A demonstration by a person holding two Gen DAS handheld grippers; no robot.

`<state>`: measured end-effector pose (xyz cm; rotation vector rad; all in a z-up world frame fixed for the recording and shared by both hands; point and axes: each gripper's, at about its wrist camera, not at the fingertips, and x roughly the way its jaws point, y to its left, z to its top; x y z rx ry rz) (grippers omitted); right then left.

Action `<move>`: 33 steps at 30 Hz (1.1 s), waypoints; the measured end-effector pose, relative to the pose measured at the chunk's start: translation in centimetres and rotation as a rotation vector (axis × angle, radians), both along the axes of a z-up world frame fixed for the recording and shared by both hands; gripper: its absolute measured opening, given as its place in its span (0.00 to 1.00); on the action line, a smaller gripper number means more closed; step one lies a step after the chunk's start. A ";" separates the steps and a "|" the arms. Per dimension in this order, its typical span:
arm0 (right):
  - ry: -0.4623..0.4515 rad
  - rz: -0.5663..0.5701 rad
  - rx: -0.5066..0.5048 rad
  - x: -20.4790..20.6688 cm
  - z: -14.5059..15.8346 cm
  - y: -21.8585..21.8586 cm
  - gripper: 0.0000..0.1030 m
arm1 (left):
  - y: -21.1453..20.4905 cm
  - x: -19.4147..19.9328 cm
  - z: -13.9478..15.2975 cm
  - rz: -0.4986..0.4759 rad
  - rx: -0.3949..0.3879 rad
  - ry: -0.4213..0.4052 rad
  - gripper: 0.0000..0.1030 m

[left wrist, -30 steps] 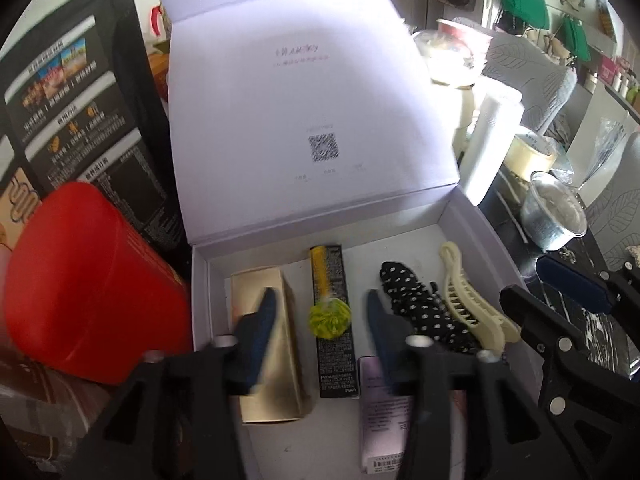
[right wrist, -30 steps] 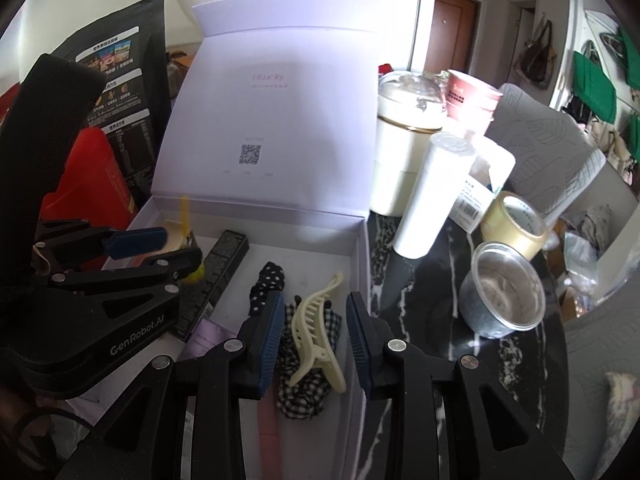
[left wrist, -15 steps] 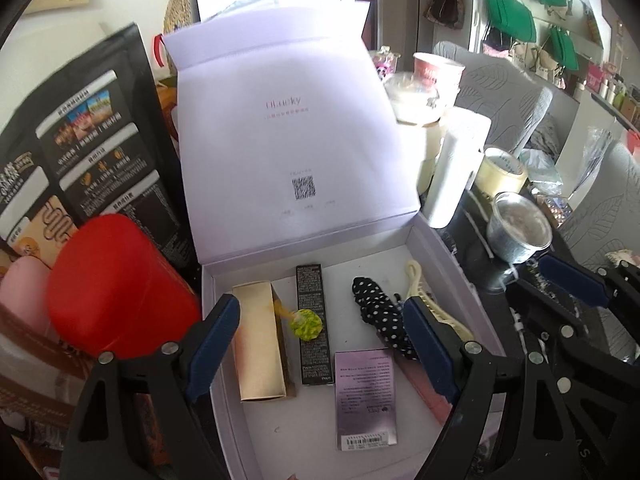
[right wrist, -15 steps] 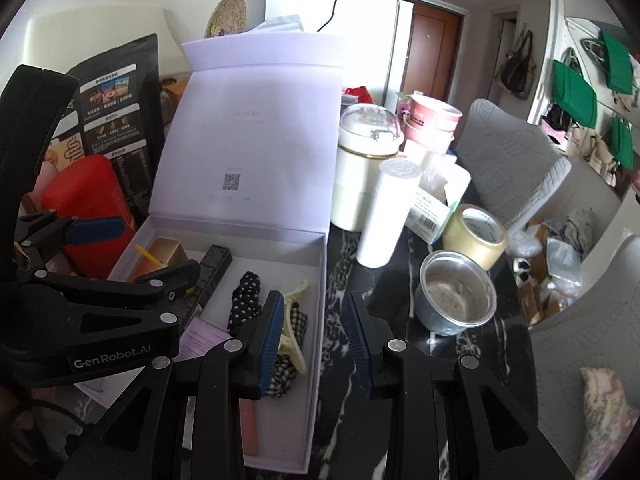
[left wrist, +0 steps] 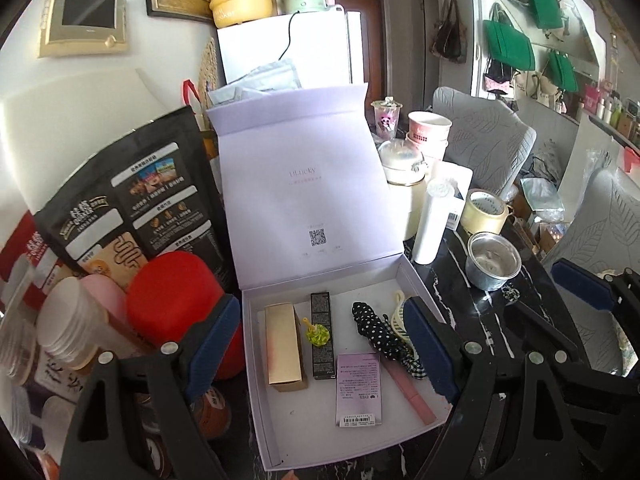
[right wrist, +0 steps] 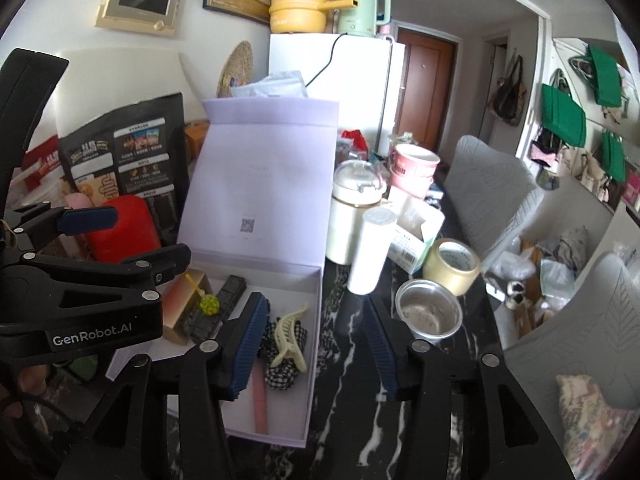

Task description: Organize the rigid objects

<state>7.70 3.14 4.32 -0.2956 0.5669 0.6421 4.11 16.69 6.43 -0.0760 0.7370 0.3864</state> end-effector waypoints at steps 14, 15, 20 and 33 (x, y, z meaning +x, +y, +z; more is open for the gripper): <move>-0.082 -0.019 0.029 -5.0 3.1 -4.3 0.66 | -3.1 -4.9 2.6 -0.015 0.029 -0.054 0.98; -0.085 -0.020 0.028 -5.2 3.2 -4.5 0.67 | -3.2 -5.3 2.7 -0.015 0.021 -0.055 0.98; -0.089 -0.029 0.036 -6.8 3.2 -6.1 0.67 | -3.8 -7.5 2.7 -0.003 0.006 -0.065 0.98; -0.095 -0.030 0.031 -11.8 1.8 -8.1 0.67 | -5.3 -13.3 0.1 0.030 0.026 -0.041 0.98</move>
